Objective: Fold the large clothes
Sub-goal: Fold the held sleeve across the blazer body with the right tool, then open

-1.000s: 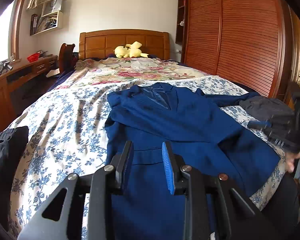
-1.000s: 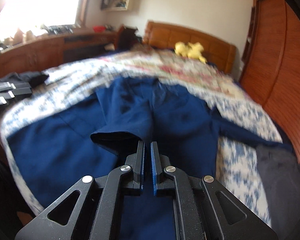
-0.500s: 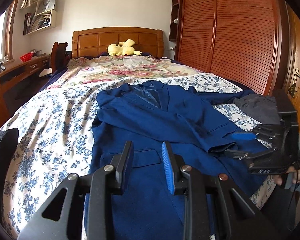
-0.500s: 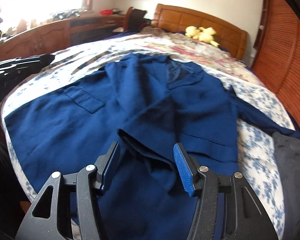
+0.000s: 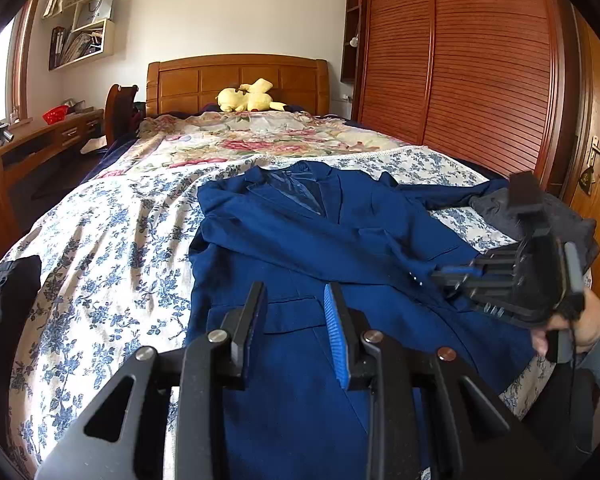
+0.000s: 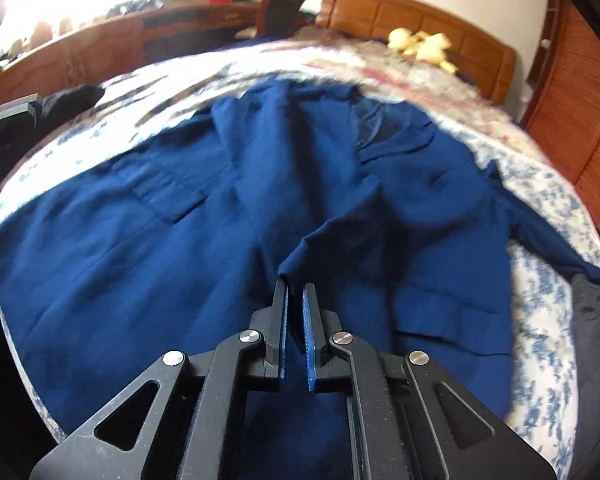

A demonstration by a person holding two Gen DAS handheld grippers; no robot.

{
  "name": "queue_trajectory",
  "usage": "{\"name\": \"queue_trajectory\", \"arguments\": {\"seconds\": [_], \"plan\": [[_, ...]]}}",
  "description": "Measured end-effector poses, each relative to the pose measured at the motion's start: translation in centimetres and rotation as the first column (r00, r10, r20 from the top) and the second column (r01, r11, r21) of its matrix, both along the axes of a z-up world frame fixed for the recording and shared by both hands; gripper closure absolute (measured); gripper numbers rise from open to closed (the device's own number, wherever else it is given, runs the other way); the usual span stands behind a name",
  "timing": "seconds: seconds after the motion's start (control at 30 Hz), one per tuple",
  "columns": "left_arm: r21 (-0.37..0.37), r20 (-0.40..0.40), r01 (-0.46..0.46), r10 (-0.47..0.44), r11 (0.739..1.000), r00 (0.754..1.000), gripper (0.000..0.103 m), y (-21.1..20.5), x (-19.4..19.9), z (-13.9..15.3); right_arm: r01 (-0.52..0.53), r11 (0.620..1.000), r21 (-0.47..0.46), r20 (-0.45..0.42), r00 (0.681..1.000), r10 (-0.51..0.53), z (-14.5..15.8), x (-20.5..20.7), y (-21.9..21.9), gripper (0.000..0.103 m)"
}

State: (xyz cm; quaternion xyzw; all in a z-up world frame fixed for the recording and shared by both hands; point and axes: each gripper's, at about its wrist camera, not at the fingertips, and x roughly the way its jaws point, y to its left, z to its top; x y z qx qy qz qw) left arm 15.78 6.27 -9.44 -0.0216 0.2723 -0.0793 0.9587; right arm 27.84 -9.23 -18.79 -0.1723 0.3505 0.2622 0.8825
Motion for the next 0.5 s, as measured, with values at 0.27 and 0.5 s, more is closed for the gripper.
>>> {"name": "queue_trajectory", "arguments": {"seconds": [0.27,0.5], "plan": [[0.008,0.002,0.004,-0.004,1.0,1.0,0.076,-0.1,-0.2,0.2,0.079,0.993,0.087,0.136,0.987,-0.09,6.0,0.4,-4.2,0.102],[0.008,0.002,-0.001,0.001,1.0,1.0,0.076,-0.2,-0.1,0.1,0.228,0.974,0.012,0.17,0.959,-0.227,7.2,2.1,-6.7,0.102]]}}
